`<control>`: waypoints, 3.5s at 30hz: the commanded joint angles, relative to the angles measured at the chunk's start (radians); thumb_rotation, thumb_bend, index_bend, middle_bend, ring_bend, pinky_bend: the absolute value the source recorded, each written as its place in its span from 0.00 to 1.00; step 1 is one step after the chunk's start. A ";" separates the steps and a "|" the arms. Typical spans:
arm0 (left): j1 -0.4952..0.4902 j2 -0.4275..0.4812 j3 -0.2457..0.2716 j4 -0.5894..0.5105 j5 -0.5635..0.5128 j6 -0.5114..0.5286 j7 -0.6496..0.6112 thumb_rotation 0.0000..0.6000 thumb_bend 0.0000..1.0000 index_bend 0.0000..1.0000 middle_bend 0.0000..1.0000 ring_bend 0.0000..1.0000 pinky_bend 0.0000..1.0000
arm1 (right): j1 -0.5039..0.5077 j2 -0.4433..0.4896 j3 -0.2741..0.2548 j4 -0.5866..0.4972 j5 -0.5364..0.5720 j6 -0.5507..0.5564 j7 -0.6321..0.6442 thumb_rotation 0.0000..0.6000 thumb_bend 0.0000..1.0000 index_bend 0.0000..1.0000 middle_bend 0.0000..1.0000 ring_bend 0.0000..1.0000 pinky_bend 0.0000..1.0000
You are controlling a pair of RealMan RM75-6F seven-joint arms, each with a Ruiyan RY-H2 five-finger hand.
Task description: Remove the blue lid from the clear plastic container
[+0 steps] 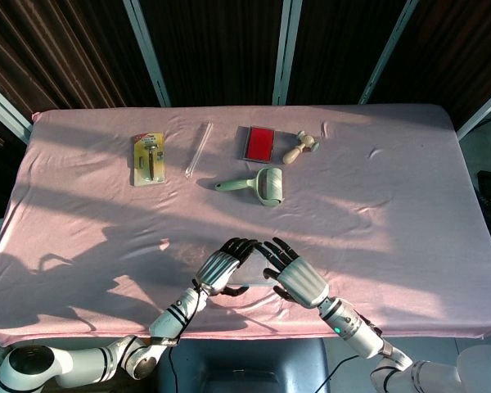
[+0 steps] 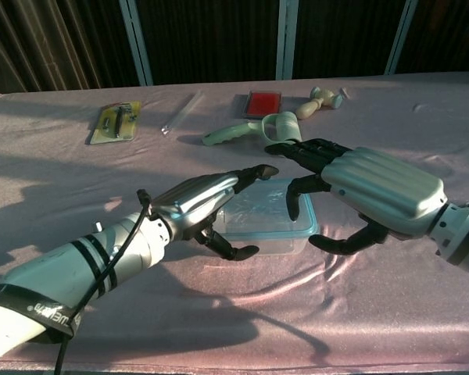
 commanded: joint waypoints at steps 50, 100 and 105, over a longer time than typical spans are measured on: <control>0.017 -0.024 0.009 0.101 0.123 0.141 -0.190 1.00 0.30 0.00 0.00 0.00 0.00 | 0.019 -0.002 0.034 0.007 -0.067 0.163 -0.026 1.00 0.44 0.85 0.20 0.01 0.00; 0.208 0.497 0.194 -0.256 0.194 0.281 -0.075 1.00 0.32 0.00 0.00 0.00 0.00 | -0.176 0.510 -0.055 -0.325 0.213 0.001 -0.168 1.00 0.18 0.00 0.00 0.00 0.00; 0.361 0.719 0.321 -0.449 0.177 0.388 0.116 1.00 0.33 0.00 0.00 0.00 0.00 | -0.352 0.610 -0.087 -0.435 0.234 0.223 -0.204 1.00 0.18 0.00 0.00 0.00 0.00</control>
